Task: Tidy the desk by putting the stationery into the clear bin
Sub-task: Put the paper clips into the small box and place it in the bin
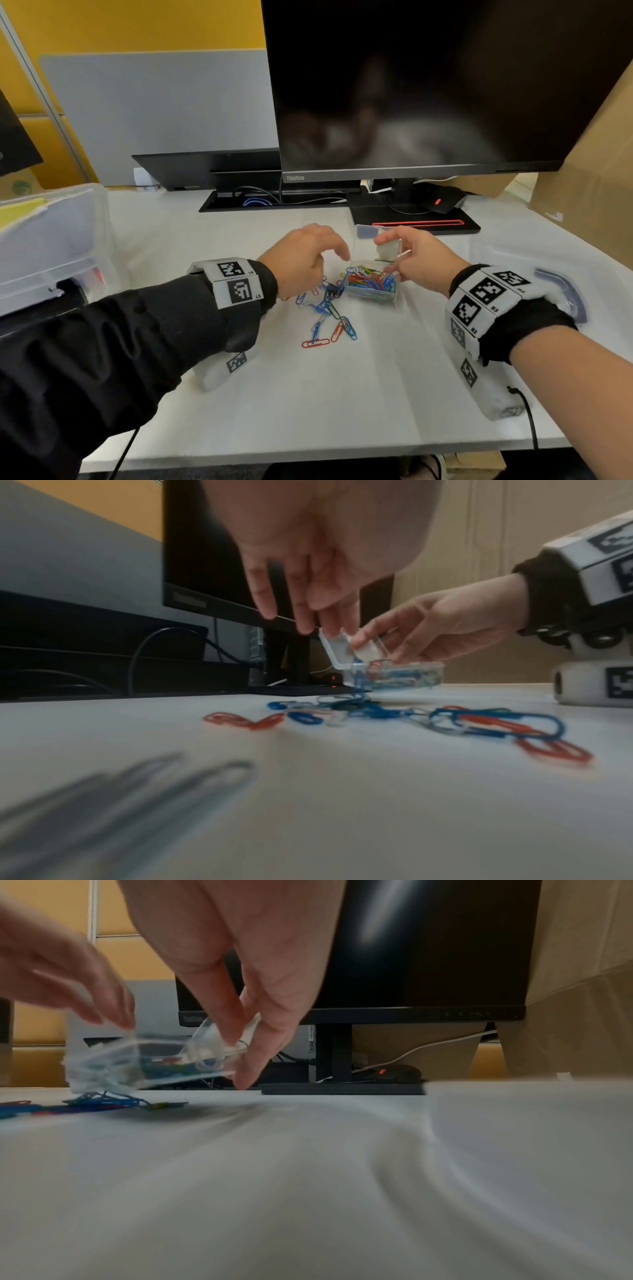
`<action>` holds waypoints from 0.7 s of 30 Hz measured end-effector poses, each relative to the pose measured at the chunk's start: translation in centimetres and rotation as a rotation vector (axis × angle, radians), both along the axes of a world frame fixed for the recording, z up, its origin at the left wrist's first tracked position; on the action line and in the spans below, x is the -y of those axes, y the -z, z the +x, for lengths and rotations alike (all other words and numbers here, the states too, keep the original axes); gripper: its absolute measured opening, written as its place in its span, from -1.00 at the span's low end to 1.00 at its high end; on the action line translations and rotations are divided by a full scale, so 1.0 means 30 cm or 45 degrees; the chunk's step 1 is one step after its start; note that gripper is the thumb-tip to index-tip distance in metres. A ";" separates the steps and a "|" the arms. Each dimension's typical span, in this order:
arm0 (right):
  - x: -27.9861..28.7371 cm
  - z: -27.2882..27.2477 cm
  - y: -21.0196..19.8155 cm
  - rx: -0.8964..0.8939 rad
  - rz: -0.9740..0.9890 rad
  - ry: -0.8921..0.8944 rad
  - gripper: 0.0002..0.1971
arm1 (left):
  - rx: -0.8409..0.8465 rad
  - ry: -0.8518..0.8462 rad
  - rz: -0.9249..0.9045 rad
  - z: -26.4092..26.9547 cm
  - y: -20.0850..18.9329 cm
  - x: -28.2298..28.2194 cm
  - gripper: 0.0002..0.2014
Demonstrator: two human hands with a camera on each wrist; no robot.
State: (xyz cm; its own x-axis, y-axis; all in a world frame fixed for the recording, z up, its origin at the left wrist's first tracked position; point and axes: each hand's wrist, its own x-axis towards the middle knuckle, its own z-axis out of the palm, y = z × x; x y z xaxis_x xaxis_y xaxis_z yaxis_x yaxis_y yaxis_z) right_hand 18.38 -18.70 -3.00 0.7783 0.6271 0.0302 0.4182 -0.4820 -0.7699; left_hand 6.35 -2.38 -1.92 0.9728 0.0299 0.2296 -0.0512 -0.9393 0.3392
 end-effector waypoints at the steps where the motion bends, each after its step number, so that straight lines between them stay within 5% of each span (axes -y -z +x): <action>1: 0.001 0.005 0.005 0.027 -0.019 0.011 -0.58 | -0.087 -0.070 0.034 -0.003 0.002 -0.017 -0.51; 6: 0.011 0.016 0.012 0.102 -0.094 0.108 -0.59 | -0.559 -0.189 0.102 -0.010 0.015 -0.043 -0.63; 13: 0.027 0.018 0.005 0.187 -0.249 0.170 -0.72 | -0.375 -0.116 -0.054 0.013 0.005 -0.002 -0.66; 18: 0.029 0.006 -0.005 0.159 -0.325 0.151 -0.76 | -0.647 0.036 0.083 0.055 0.006 0.042 -0.35; 21: 0.031 0.002 -0.007 0.146 -0.346 0.159 -0.83 | -0.618 0.050 0.087 0.040 0.013 0.032 -0.42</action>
State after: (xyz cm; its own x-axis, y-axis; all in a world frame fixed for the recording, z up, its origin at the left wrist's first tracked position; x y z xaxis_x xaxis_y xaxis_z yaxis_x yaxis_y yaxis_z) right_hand 18.44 -19.62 -2.80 0.8510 0.5241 -0.0331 0.4196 -0.7166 -0.5572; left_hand 7.54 -3.35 -2.33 0.9681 -0.0086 -0.2504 0.0615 -0.9607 0.2707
